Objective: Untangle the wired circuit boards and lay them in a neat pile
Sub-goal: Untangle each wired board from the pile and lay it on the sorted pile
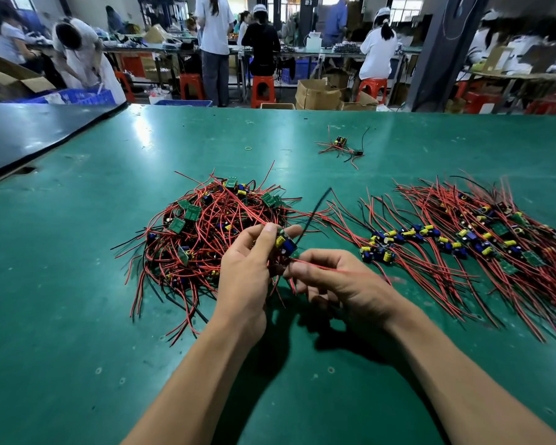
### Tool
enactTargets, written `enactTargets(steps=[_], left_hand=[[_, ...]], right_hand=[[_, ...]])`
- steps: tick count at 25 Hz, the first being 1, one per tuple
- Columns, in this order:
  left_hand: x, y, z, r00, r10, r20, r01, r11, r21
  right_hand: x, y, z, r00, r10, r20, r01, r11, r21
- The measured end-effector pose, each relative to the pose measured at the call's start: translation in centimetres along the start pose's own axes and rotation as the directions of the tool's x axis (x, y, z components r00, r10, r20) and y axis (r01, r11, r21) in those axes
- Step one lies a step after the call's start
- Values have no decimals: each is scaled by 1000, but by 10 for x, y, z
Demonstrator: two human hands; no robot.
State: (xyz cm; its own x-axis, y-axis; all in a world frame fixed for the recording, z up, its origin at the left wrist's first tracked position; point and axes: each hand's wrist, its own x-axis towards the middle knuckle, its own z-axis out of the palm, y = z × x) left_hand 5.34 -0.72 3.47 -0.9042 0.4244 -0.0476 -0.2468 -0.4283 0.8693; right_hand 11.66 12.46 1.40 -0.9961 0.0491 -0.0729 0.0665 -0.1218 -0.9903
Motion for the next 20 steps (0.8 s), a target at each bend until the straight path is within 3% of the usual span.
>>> enactTargets(steps=[3, 6, 9, 12, 16, 20], left_hand=[[-1, -6, 1, 993, 107, -46, -104, 992, 65], [-3, -11, 1, 978, 195, -80, -181, 971, 156], [-3, -15, 1, 980, 186, -73, -172, 972, 161], [-3, -16, 0, 984, 168, -58, -155, 973, 172], [-1, -14, -6, 994, 17, 106, -21, 999, 38], [0, -15, -6, 928, -198, 315, 224, 973, -48]], right_hand=[[6, -1, 3, 991, -52, -122, 65, 992, 107], [5, -2, 2, 982, -57, -178, 70, 996, 63], [8, -1, 8, 971, -80, -227, 78, 997, -15], [12, -3, 8, 958, -72, -279, 96, 993, 74], [10, -6, -1, 951, -44, -307, 96, 983, 155], [4, -12, -10, 965, 87, -246, 4, 938, 347]])
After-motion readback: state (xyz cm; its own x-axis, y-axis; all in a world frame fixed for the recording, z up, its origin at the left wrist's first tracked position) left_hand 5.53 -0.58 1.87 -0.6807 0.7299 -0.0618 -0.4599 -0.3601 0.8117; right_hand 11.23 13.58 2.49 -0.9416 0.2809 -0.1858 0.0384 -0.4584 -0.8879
